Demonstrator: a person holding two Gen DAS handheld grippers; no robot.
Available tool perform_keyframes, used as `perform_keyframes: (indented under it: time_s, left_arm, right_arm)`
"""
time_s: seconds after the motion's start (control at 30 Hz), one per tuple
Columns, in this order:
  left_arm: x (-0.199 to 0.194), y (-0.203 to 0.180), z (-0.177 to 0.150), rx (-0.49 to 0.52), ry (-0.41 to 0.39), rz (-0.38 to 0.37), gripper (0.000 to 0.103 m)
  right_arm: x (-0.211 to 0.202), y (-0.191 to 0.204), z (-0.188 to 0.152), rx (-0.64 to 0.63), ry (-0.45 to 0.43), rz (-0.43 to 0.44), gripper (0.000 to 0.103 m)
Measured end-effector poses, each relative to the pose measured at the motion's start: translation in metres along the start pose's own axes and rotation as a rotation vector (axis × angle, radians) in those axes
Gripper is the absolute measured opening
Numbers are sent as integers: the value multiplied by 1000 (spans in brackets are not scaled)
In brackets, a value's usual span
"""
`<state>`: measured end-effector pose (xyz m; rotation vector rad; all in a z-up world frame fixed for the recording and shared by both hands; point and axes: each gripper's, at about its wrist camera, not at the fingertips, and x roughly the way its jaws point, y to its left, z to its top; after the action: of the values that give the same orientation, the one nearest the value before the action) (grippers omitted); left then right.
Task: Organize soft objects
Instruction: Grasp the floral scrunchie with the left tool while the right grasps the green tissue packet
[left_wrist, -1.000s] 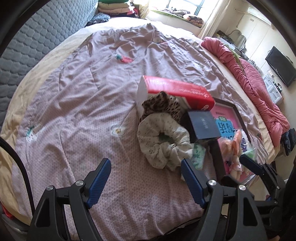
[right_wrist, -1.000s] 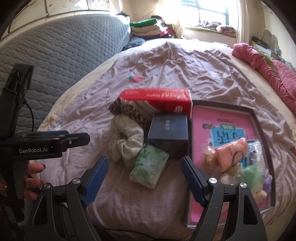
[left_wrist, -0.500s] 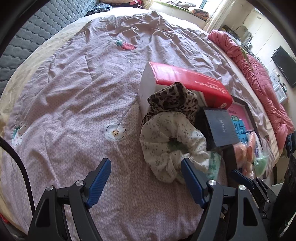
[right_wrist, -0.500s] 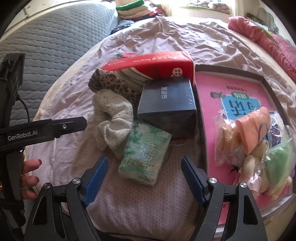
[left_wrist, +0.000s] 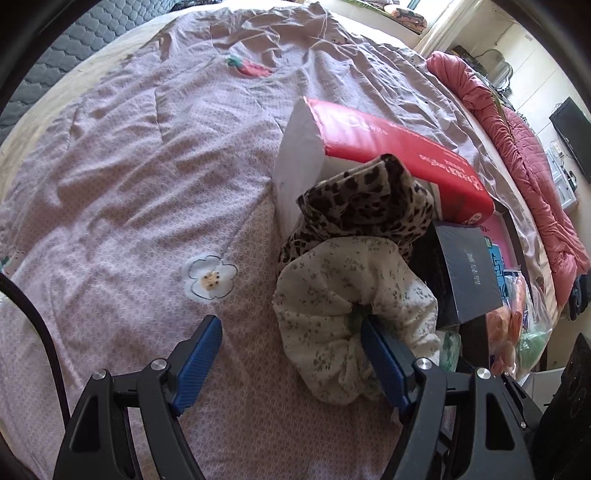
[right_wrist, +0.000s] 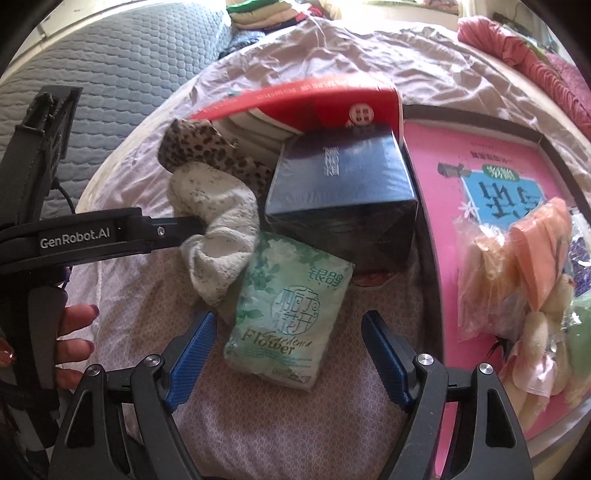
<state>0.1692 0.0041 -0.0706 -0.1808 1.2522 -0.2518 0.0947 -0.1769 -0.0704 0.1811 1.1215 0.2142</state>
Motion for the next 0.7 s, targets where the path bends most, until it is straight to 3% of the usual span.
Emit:
perform_keyframes:
  time_s: [0.13, 0.27, 0.37, 0.43, 0.7]
  left_arm:
    - [7, 6, 0, -52, 20, -65, 77]
    - [11, 9, 1, -64, 20, -76, 77]
    - [14, 9, 3, -64, 18, -83, 77]
    - [15, 10, 4, -73, 14, -90, 77]
    - [15, 17, 3, -95, -6, -99, 67]
  right_arm:
    - [5, 5, 2, -26, 10, -18, 82]
    - [9, 11, 1, -69, 23, -42, 82]
    - [10, 15, -1, -99, 18, -47, 78]
    - [7, 16, -2, -113, 2, -50, 62]
    - [-3, 12, -9, -115, -9, -11, 59]
